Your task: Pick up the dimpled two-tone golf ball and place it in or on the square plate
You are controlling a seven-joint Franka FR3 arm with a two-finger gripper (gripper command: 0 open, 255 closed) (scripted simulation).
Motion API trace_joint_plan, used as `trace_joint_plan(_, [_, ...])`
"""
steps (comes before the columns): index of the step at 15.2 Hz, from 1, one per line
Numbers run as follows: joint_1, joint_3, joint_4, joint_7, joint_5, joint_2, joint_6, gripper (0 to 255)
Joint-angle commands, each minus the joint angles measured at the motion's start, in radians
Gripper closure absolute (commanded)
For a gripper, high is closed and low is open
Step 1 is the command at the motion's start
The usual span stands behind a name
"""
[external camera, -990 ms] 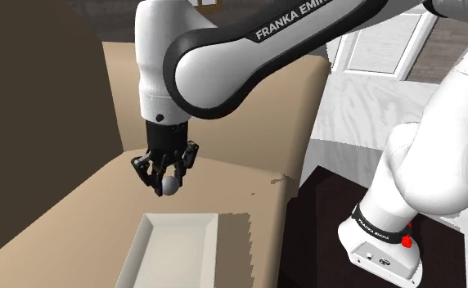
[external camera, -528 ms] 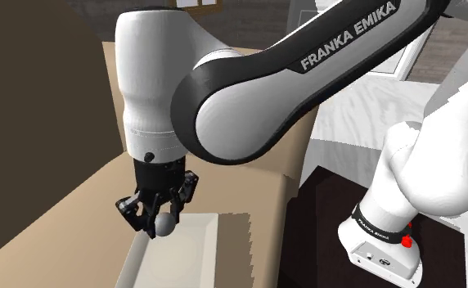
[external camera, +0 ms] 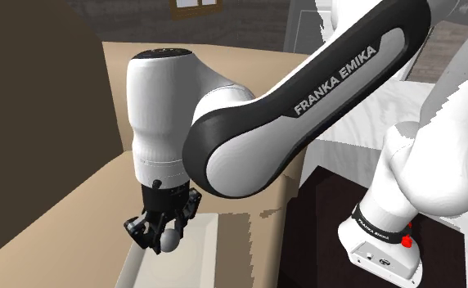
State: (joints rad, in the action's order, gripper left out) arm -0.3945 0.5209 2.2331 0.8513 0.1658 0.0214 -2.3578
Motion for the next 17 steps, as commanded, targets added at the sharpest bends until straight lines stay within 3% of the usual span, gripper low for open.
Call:
trace_joint_plan(1, [-0.001,0.002,0.009,0.005,-0.01,-0.019,-0.027,255])
trace_joint_plan(11, [-0.002,0.002,0.02,0.009,-0.018,-0.036,-0.054,255])
trace_joint_plan(12, [-0.002,0.002,0.02,0.009,-0.018,-0.036,-0.054,0])
trace_joint_plan(17, [-0.002,0.002,0.02,0.009,-0.018,-0.036,-0.054,0])
